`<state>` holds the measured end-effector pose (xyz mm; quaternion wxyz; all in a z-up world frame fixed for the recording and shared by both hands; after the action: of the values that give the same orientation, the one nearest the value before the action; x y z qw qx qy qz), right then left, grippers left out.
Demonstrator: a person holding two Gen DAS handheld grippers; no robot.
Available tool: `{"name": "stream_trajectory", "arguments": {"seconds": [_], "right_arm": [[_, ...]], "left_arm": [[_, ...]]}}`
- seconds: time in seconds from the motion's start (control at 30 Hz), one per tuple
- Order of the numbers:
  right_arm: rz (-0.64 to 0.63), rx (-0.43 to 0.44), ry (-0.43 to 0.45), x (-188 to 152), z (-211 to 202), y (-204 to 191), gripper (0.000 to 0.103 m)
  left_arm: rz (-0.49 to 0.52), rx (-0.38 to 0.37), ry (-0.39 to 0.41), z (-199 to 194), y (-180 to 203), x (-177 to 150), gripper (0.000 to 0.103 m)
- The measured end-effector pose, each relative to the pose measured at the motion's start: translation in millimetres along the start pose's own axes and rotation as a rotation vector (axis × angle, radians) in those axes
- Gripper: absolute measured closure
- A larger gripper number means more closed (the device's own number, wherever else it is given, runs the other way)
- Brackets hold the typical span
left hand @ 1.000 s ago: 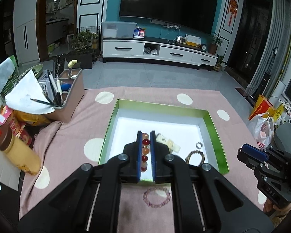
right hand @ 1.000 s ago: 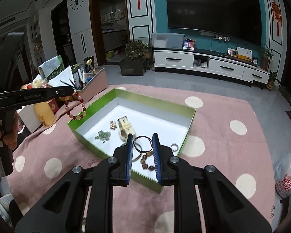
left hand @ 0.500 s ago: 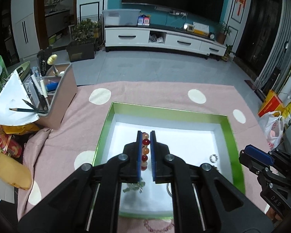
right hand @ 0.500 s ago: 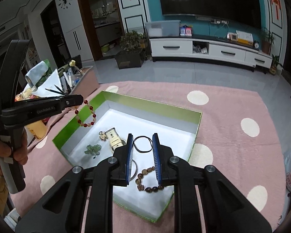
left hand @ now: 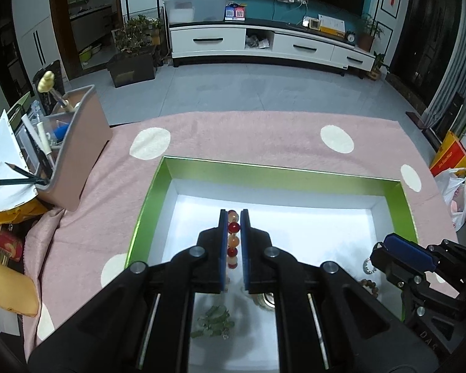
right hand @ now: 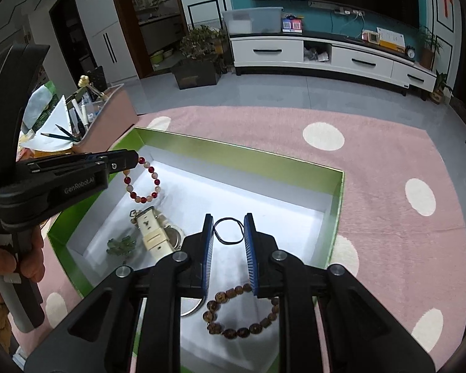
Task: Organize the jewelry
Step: 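Lower both items into the box and open both tools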
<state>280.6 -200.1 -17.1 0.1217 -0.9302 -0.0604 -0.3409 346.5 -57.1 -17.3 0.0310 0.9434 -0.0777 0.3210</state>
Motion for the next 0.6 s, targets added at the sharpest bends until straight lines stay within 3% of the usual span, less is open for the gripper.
{"name": "stream_trajectory", "arguments": {"seconds": [0.17, 0.23, 0.33, 0.6], "right_arm": [[0.013, -0.005, -0.012, 5.0, 8.8, 2.6, 0.082], [0.026, -0.01, -0.01, 5.2, 9.6, 5.2, 0.076], [0.045, -0.01, 0.005, 2.0, 4.4, 12.4, 0.066], [0.123, 0.017, 0.068, -15.6, -31.9, 34.1, 0.065]], "left_arm": [[0.006, 0.016, -0.018, 12.3, 2.9, 0.0, 0.095], [0.0, 0.004, -0.027, 14.0, 1.7, -0.2, 0.082], [-0.007, 0.003, -0.015, 9.9, -1.4, -0.7, 0.072], [-0.045, -0.015, 0.023, -16.3, -14.0, -4.5, 0.054]]}}
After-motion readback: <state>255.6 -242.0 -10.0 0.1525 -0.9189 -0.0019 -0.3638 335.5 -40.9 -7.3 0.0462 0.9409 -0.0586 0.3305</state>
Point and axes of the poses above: each gripper's, at about its wrist camera, not at the fingertips, and z roughly the way its jaws point, y to its right, x to its top, the point moved 1 cm from there along z, roughly the way its jaws point, and after that the axes turned 2 degrees about x, right-handed, at the moved point
